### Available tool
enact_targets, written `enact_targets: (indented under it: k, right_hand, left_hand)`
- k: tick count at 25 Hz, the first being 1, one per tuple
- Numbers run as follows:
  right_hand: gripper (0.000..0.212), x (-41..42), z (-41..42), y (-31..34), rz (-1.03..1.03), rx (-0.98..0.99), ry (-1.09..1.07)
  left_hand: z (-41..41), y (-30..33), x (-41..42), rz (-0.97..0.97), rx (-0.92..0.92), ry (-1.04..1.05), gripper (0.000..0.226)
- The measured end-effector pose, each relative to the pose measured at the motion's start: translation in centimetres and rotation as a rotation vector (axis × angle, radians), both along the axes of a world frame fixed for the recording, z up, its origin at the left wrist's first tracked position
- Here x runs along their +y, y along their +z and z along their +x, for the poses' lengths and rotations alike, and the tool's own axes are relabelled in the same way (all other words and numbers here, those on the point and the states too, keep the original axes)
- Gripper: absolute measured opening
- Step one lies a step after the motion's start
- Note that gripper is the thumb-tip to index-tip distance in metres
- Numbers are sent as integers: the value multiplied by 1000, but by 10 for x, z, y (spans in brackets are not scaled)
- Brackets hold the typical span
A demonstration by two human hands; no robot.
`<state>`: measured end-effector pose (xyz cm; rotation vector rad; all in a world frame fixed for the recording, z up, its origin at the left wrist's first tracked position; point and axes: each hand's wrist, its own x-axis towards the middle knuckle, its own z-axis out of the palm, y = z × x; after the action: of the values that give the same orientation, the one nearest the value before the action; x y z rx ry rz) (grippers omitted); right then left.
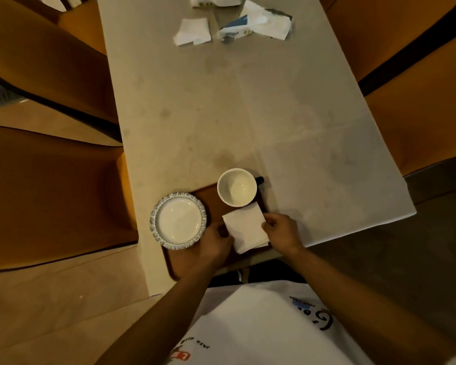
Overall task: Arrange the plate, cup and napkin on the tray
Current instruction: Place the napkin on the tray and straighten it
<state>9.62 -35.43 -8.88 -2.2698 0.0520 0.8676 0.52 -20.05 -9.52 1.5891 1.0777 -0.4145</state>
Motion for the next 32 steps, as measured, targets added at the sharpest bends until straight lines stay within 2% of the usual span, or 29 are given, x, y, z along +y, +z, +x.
enact_targets:
  k: [6,8,11,13,15,27,29,32]
  right_hand:
    - [29,-2,1,1,-129,-140,53]
    - [27,-8,5,2,-161,-201,135]
    - [34,-18,6,1,-70,-182,252]
    - [40,-21,4,-1,0,-119,319]
    - [41,-23,2,-4,16,-91,364]
    - [36,-22,-1,-4,23,-87,351]
    - [31,-16,-2,-2,14,-123,354]
    - [24,8,-6,3,-8,-186,402]
  left_hand:
    - [-8,8,2,205,-126,-205,21]
    - [-15,8,4,354,-160,-318,26]
    - [-20,10,3,572,-242,-649,34]
    - [-17,10,0,619,-284,-810,38]
    - [-15,6,-3,600,-258,-871,43]
    - [-22,-5,-7,616,-215,-873,47]
    - [-21,-5,-6,575,-243,-798,44]
    - [-23,3,1,466,-282,-513,34]
